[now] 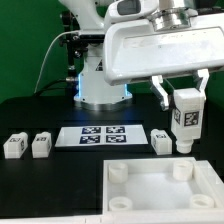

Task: Assemble one leg

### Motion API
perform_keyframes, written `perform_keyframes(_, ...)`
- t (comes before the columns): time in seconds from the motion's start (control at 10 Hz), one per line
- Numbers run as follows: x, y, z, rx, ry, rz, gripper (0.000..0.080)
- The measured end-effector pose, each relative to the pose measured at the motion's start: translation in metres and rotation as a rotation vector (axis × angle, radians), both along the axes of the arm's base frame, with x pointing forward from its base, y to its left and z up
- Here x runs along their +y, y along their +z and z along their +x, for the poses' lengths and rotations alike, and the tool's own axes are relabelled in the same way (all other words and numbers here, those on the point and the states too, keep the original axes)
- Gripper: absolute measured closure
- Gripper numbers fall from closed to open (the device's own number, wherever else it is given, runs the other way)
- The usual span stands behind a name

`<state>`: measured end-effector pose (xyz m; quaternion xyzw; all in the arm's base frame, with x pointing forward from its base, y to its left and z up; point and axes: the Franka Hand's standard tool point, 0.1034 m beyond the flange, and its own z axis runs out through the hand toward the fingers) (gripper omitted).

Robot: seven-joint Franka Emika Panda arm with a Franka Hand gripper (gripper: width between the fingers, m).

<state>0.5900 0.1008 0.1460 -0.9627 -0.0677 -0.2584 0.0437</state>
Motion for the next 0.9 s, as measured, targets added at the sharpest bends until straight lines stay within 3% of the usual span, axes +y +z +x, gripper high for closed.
perform_keyframes(0.4,0.01,-0.014,0.041,-0.026,-0.001,0.019,0.0509)
perform_keyframes(0.9,0.016,-0.043,0.039,-0.004,0.004,0.021,0.0509)
